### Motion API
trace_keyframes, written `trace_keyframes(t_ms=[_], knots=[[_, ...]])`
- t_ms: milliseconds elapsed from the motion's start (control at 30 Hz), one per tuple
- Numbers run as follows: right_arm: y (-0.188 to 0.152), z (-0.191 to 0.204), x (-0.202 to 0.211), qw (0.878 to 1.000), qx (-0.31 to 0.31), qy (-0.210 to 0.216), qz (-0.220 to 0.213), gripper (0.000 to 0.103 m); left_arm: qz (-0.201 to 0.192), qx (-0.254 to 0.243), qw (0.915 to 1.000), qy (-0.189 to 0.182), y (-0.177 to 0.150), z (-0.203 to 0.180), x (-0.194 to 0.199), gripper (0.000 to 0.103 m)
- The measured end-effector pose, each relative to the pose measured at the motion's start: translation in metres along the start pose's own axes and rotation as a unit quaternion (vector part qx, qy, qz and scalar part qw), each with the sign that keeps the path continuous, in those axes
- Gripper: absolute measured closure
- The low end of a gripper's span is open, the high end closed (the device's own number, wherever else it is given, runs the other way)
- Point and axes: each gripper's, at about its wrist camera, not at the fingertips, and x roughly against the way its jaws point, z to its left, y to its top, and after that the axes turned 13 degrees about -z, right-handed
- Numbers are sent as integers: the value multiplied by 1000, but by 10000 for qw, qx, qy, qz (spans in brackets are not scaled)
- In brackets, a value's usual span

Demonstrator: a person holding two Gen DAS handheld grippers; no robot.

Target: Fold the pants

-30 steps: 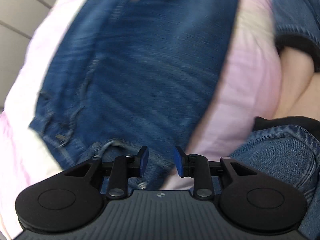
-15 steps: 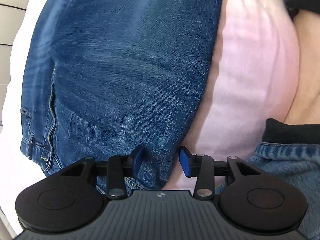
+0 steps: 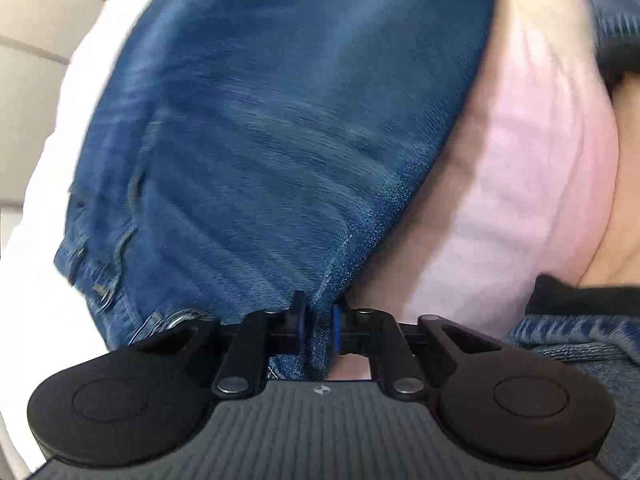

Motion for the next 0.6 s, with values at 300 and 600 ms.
trace_keyframes(t_ms=[300,600], knots=[[41,-70,13,9919,-905,-893,-17,103,-1119,943,9839,1031,15,62,66,93],[113,-152,-24,9768,-1584,-1429,195,103,-1382,1576,9671,1440,68,156,83,93]])
